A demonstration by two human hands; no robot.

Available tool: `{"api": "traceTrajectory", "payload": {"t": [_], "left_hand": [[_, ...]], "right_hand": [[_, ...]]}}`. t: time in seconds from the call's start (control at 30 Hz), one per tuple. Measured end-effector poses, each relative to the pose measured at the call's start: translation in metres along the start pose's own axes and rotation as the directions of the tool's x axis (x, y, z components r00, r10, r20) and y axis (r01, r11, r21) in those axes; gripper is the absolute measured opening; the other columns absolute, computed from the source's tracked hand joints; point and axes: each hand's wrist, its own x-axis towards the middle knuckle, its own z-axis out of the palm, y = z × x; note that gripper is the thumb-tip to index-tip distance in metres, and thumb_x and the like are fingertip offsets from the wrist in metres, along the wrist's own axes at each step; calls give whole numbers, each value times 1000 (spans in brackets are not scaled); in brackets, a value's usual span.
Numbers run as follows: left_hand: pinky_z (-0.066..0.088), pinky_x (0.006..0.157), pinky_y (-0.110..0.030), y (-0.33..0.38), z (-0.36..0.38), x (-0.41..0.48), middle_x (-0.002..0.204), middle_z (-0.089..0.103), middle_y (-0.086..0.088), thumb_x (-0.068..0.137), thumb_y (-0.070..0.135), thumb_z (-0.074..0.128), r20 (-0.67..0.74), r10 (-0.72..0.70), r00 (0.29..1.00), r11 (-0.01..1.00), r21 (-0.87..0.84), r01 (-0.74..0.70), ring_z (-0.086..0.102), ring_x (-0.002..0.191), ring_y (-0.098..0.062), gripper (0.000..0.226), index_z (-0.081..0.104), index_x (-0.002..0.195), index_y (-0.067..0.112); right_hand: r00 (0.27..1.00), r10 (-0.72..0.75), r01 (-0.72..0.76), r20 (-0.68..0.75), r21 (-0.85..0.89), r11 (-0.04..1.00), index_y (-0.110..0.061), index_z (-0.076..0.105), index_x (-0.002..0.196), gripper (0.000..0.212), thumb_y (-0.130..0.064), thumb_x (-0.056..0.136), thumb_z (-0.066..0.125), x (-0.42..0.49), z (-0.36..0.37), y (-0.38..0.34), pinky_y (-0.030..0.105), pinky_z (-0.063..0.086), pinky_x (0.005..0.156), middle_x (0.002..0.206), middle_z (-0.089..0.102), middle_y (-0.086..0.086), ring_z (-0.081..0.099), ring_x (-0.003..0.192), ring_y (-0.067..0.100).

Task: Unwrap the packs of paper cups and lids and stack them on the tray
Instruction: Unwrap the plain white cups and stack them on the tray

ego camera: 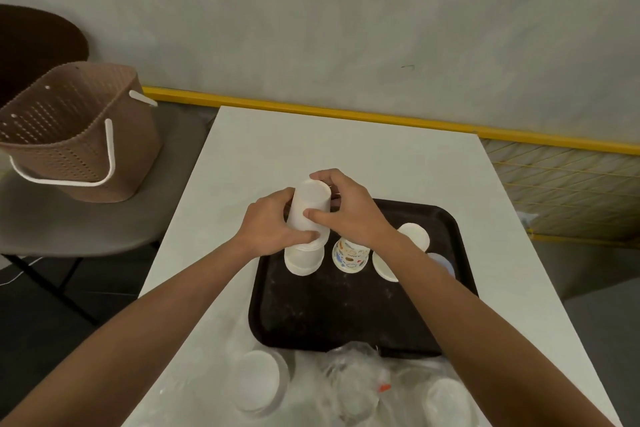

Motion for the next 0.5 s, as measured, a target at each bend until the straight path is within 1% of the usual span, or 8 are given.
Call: {"api": "traceTrajectory", "payload": {"t": [0.07, 0.13, 0.23, 0.4, 0.5], "left_hand": [[49, 80, -28, -4, 5, -2, 102, 64, 16, 51, 54, 70, 13, -3, 1000, 1000, 4, 3, 62, 90, -9, 77, 55, 122, 28], [50, 83, -30, -9, 10, -3, 107, 65, 14, 53, 52, 72, 27, -9, 1000, 1000, 8, 9, 63, 93, -10, 78, 53, 125, 29], [51, 84, -31, -18, 17, -6, 109, 66, 11, 54, 50, 75, 41, -10, 999, 1000, 16, 9, 62, 95, -12, 77, 53, 125, 28], [47, 82, -27, -31, 29, -9, 113, 64, 8, 59, 47, 80, 47, 0, 999, 999, 36, -2, 59, 96, -12, 77, 51, 127, 25], [42, 80, -24, -36, 34, -10, 115, 63, 8, 64, 38, 84, 37, -5, 999, 1000, 27, 4, 55, 94, -9, 74, 50, 128, 25]], "right_hand": [[1000, -2, 2, 6, 16, 1000, -23, 50, 123, 54, -19, 76, 76, -3, 4, 7, 30, 51, 91, 119, 56, -8, 54, 107, 11], [1000, -5, 5, 11, 12, 1000, -24, 53, 120, 51, -19, 74, 76, -5, 9, 13, 34, 50, 92, 118, 56, -8, 54, 107, 12], [1000, 5, -4, 20, -48, 999, -25, 57, 115, 47, -20, 72, 78, -8, 17, 22, 38, 49, 94, 116, 55, -6, 53, 109, 13], [998, 12, -6, 57, -118, 993, -24, 58, 115, 49, -21, 71, 78, -13, 26, 30, 38, 47, 95, 117, 56, -4, 52, 110, 14], [997, 29, -19, 67, -140, 990, -24, 57, 116, 48, -21, 73, 77, -15, 29, 33, 36, 46, 96, 118, 55, -4, 50, 111, 13]]}}
